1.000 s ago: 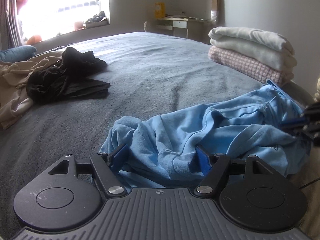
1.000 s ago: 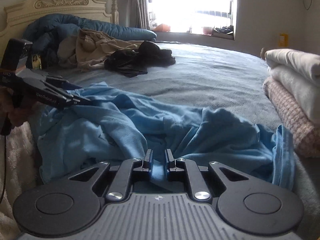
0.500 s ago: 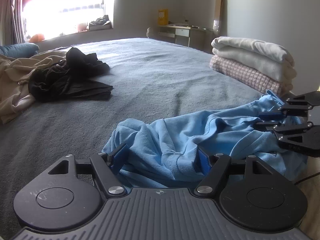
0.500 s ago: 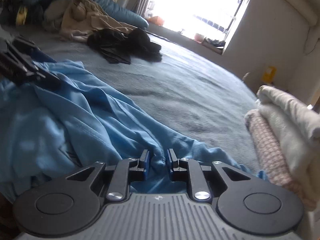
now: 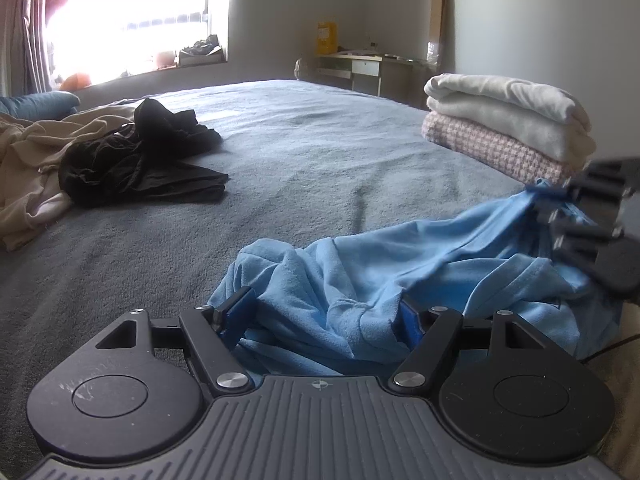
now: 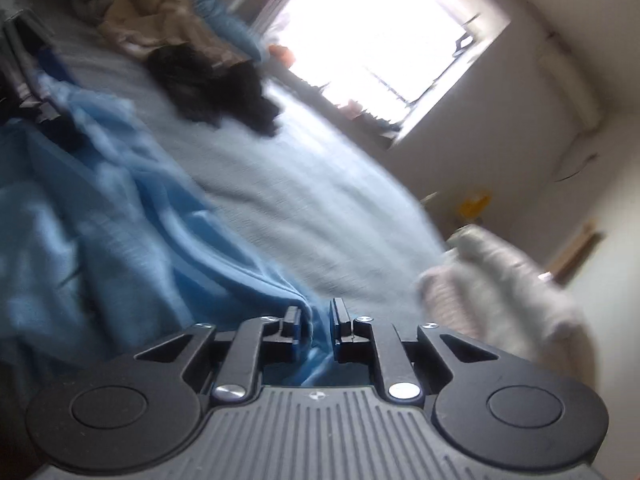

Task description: Fold clothes

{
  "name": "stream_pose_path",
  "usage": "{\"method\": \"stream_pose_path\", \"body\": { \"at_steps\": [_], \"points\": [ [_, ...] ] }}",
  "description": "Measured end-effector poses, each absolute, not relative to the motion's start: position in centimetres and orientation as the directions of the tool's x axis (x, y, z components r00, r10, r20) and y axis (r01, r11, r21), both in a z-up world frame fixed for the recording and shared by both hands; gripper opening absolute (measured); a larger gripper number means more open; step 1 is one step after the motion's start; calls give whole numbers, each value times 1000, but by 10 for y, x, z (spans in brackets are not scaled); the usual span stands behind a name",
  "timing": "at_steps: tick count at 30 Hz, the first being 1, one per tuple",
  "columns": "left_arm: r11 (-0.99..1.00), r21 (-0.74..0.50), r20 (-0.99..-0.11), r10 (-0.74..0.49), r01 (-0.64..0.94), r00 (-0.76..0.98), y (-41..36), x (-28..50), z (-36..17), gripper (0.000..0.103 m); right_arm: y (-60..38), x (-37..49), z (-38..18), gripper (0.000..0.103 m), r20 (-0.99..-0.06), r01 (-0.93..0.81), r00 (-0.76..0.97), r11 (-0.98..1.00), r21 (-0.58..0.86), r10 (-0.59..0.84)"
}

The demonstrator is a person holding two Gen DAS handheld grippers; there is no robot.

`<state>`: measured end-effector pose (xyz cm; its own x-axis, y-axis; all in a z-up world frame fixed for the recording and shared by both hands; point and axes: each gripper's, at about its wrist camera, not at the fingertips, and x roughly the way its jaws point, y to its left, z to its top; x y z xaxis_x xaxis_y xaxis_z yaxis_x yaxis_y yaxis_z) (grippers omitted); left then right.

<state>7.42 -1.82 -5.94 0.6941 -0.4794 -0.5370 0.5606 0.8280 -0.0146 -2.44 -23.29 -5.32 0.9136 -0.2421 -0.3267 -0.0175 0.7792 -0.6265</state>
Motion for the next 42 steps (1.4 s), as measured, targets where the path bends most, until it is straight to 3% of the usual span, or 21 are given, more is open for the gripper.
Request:
{"method": "stream_pose_path", "body": {
  "at_steps": [3,6,12,14,17,21,30,35,42],
  "points": [
    [835,18,-524,-460,549,717,-21,73,-58,72,-241,-35,-24,8,-252,58,941,840,-539,-227],
    [845,54,-497,-439,532,749,-25,70,-54,72,-236,-47,-9,8,-164,97,961,825,-557,-224],
    [879,106,-434,-380,465,817,-35,72,-45,72,-228,-62,3,8,-82,121,976,815,-567,-202],
    [882,166,-462,-326,441,825,-45,77,-50,72,-228,-64,5,8,-55,146,975,812,-565,-213],
    [889,164,-553,-275,426,787,-51,89,-62,72,-234,-67,11,8,-48,169,972,822,-544,-232],
    [942,55,-548,-250,332,798,-34,94,-57,72,-240,-68,13,8,-45,189,966,815,-548,-255],
    [986,-104,-321,-159,132,934,2,82,26,72,-248,-57,19,8,-5,231,959,790,-568,-284],
    [990,-109,-193,-110,91,975,-2,70,63,72,-246,-57,54,8,104,292,953,774,-561,-284],
    [985,-147,101,-81,95,992,11,21,148,73,-247,-80,144,8,304,362,924,793,-490,-234]
  ]
}}
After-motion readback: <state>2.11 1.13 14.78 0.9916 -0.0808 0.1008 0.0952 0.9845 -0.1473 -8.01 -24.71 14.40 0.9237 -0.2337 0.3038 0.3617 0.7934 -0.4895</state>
